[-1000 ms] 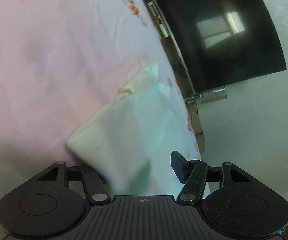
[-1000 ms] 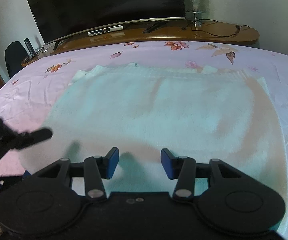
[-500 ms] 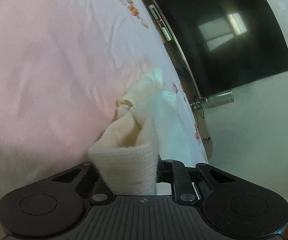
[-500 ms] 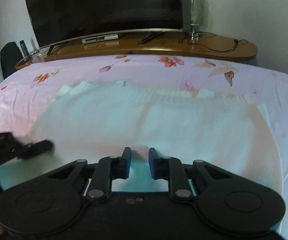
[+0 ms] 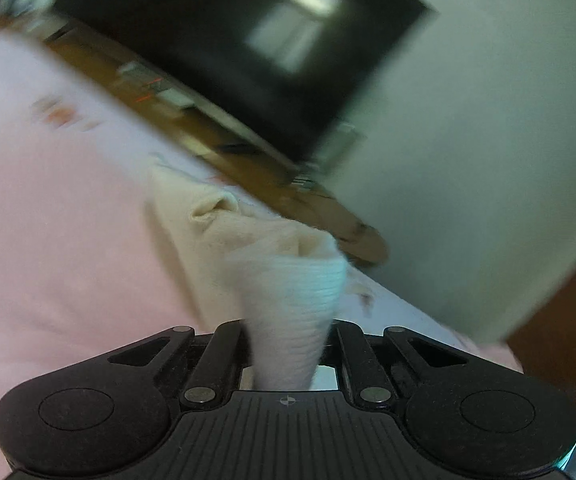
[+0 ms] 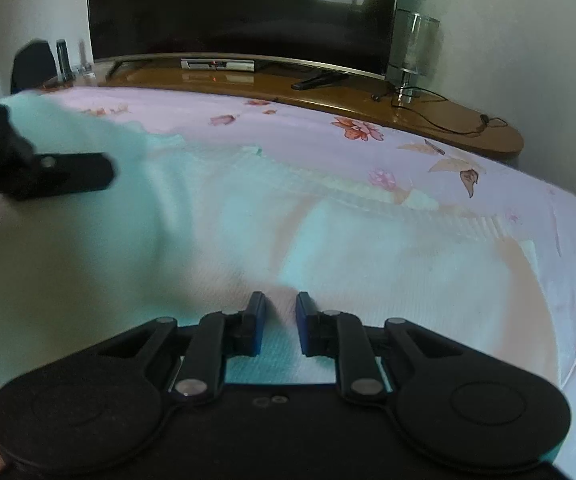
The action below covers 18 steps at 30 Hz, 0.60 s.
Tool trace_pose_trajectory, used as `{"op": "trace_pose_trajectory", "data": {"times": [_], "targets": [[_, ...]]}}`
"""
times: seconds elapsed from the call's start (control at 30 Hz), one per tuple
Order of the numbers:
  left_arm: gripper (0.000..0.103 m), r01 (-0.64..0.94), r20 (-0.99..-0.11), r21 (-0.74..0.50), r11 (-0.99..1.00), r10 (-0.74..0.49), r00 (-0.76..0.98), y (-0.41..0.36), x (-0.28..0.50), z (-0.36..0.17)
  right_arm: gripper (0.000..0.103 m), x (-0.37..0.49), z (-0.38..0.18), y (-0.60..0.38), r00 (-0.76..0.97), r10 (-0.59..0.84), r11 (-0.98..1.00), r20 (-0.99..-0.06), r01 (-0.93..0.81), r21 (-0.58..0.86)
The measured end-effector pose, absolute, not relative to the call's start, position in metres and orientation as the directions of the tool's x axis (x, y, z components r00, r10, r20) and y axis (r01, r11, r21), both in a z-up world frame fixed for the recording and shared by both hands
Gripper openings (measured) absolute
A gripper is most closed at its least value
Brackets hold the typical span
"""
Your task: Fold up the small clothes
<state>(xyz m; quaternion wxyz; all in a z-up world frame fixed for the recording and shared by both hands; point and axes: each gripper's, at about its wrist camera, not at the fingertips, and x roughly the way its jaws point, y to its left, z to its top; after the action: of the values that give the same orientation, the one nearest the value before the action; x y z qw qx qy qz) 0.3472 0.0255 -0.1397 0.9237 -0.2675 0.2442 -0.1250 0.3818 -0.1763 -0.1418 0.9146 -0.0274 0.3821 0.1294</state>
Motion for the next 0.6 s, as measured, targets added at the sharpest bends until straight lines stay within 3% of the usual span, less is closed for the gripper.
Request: {"op": "trace_pose_trajectory", "data": {"times": [0.17,0.43,0.6], "targets": [[0.009,0.277,-0.421,-0.47,0.838,-0.488,0.765,-0.039,0.344,-0.131,0.024,0.37,-0.123,-0.254,0.677,0.275,0.952,-0.683,-0.094,0.291],[0.009,0.359,-0.565,-0.457,0.814,-0.577,0.589,-0.098,0.327,-0.164,0.029,0.332,-0.113,-0.336,0.708,0.2,0.945,-0.677,0.044,0.325],[0.011,0.36,-0.582,-0.435,0.825,-0.563,0.587,-0.088,0.313,-0.149,0.038,0.32,-0.117,-0.361,0.705,0.286,0.879,-0.649,0.076,0.47]]}}
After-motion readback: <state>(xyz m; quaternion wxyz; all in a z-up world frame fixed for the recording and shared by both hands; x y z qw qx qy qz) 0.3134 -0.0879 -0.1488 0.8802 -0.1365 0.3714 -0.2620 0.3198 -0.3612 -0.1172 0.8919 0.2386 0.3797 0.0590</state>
